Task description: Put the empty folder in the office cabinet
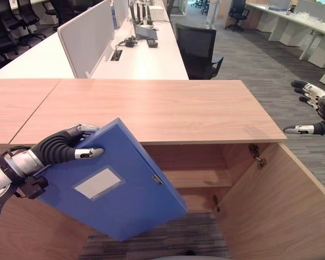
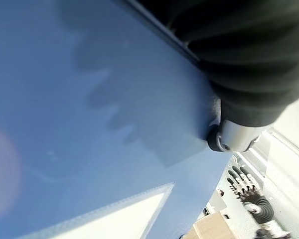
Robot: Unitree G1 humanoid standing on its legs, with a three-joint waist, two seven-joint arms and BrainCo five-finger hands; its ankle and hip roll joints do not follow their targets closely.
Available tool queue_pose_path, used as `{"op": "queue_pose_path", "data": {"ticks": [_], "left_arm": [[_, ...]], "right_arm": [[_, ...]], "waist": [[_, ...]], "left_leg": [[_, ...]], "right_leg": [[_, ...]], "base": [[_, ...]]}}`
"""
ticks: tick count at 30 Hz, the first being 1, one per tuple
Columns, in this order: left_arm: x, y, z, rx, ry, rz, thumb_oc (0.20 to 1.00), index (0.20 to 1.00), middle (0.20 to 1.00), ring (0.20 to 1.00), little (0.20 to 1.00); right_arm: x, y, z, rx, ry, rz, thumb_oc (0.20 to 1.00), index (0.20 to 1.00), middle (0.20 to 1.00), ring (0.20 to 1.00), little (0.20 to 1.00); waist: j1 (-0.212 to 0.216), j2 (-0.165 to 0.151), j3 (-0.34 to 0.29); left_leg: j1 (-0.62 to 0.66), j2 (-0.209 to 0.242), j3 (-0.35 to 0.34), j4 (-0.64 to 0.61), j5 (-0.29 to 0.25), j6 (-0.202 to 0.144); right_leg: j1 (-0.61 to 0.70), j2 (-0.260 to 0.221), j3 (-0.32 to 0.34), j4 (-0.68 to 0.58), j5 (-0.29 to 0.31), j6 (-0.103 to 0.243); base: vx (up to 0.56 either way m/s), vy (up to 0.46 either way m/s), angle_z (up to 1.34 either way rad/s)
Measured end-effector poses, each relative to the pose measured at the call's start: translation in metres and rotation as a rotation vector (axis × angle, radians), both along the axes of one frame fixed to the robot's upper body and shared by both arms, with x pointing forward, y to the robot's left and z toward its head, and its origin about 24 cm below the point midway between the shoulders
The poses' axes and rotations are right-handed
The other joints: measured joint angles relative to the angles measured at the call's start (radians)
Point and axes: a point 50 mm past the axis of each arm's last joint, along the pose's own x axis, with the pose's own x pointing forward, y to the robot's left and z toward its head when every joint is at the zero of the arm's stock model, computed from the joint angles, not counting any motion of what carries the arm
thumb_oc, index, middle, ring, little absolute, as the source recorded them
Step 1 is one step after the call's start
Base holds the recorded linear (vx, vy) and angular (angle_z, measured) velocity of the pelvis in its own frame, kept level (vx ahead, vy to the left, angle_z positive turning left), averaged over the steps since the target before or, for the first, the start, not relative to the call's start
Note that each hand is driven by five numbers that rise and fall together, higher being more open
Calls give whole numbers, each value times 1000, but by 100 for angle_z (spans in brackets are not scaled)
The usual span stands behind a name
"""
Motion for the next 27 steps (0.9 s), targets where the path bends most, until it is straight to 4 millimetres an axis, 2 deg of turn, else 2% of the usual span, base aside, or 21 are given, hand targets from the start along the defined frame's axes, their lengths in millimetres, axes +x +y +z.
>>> {"op": "queue_pose_path", "data": {"ticks": [2,5,6,9,10,11,16,18,19,21,27], "left_arm": [[0,2,1,130,-63,39,200,200,200,200,200],[-2,8,5,284,-163,103,200,200,200,200,200],[-2,8,7,314,-200,113,200,200,200,200,200],[-3,1,11,390,-263,109,200,200,200,200,200],[-5,-4,12,429,-306,101,200,200,200,200,200],[-6,-7,12,439,-331,98,200,200,200,200,200],[-9,-18,14,428,-386,60,200,200,200,200,200],[-5,-23,13,385,-408,57,200,200,200,200,200],[-6,-28,16,377,-429,36,200,200,200,200,200],[-6,-35,19,373,-456,7,200,200,200,200,200],[-1,-44,18,338,-464,-32,200,200,200,200,200]], "right_arm": [[1,6,-6,-4,40,38,1000,1000,1000,1000,1000],[1,28,-13,11,79,148,1000,1000,1000,1000,1000],[1,44,-25,43,124,228,1000,1000,1000,1000,1000],[1,71,-53,90,245,353,1000,1000,1000,1000,1000],[0,88,-75,117,349,430,1000,1000,1000,1000,1000],[-2,98,-88,136,410,470,1000,1000,1000,1000,1000],[-7,126,-130,293,573,553,1000,1000,1000,1000,1000],[-5,136,-154,408,648,543,1000,1000,1000,1000,1000],[-10,147,-170,430,728,566,1000,1000,1000,1000,1000],[-15,152,-180,430,784,578,1000,1000,1000,1000,1000],[-13,156,-178,465,770,582,1000,1000,1000,1000,1000]], "waist": [[0,0,0],[0,0,0],[1,-1,0],[8,-5,-2],[12,-7,-2],[16,-8,-2],[40,0,8],[43,-5,7],[47,-7,10],[51,-7,12],[52,-6,13]], "left_leg": [[0,0,1,0,0,0],[0,0,2,0,0,0],[1,1,2,0,0,0],[1,0,5,0,0,0],[1,0,5,0,0,0],[1,0,6,0,0,0],[2,-1,8,0,0,-1],[4,0,8,0,1,-1],[0,0,7,0,1,-1],[1,-2,8,0,1,-1],[3,-1,7,0,1,-1]], "right_leg": [[-1,0,0,0,0,0],[-1,1,2,0,0,0],[-1,1,2,0,0,0],[-2,0,4,-1,1,1],[-3,1,5,-1,1,1],[-4,1,5,-1,1,1],[-3,-1,6,-1,2,2],[-3,0,5,-1,2,2],[-5,0,5,-1,2,2],[-3,-1,5,-1,2,1],[-1,-1,4,-1,2,1]], "base": [[0,0,0],[0,0,0],[0,0,0],[0,0,0],[0,0,0],[0,0,0],[0,0,0],[0,0,0],[0,0,0],[0,0,0],[0,0,0]]}}
